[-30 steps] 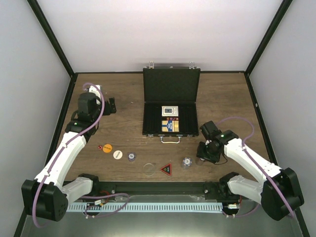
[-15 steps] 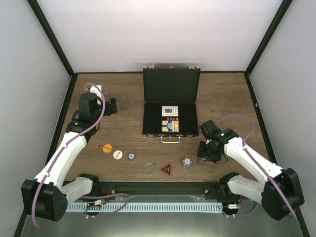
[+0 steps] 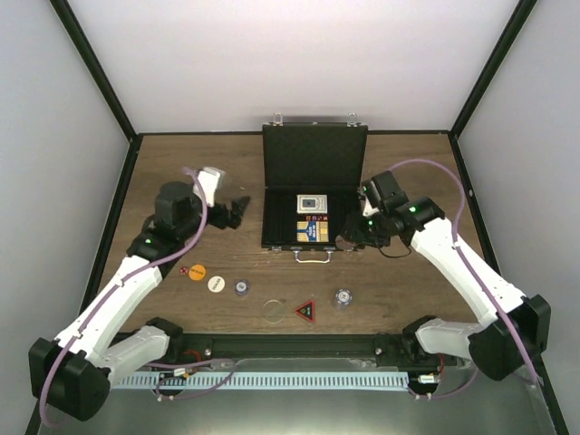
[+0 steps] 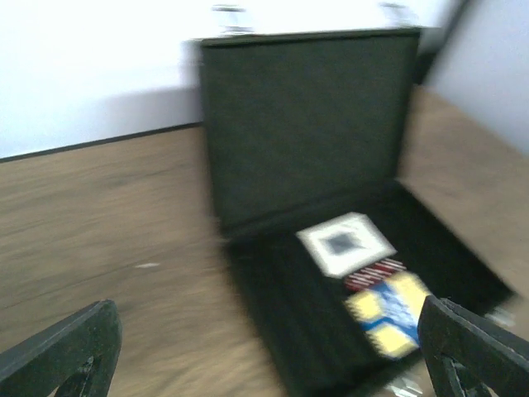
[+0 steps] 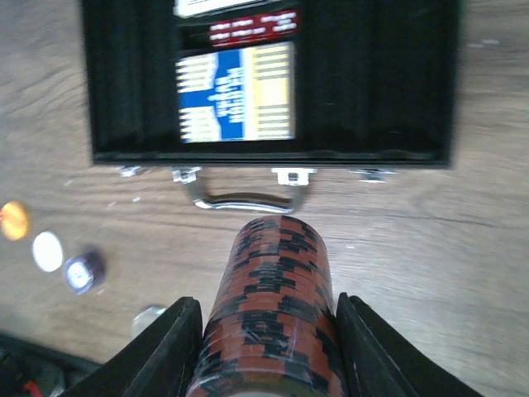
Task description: Pack up texas hold em set
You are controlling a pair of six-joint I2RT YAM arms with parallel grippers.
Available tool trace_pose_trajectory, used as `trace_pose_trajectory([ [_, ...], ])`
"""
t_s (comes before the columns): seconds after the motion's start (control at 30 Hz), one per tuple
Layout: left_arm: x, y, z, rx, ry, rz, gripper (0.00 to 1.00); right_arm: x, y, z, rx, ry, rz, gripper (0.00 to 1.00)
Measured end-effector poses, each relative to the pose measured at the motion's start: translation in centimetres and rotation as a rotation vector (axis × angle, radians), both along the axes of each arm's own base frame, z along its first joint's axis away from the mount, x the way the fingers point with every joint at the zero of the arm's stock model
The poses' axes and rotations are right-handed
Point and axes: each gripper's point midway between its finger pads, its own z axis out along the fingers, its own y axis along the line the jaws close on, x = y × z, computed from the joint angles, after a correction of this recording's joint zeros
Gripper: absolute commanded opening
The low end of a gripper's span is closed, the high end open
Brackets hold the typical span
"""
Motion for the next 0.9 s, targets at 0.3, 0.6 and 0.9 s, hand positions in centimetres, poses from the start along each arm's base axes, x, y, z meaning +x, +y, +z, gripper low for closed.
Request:
trace_pose_trajectory([
  [0.3,-10.0,-14.3,-2.1,-0.068,0.041,-0.718,0.96,-0.4,6.9,0.9,0.271,0.051,0.294,0.27],
  [0.6,-15.3,-18.0,-3.1,-0.093,0.052,-0.973,0.96,-4.2,12.1,3.6,0.484,0.076,0.548,0.27],
  [0.9,-16.1,-18.9,-4.0,-0.028,0.03,-0.985,0.83,-4.9,13.3,4.1,0.539,0.088,0.601,0.27],
])
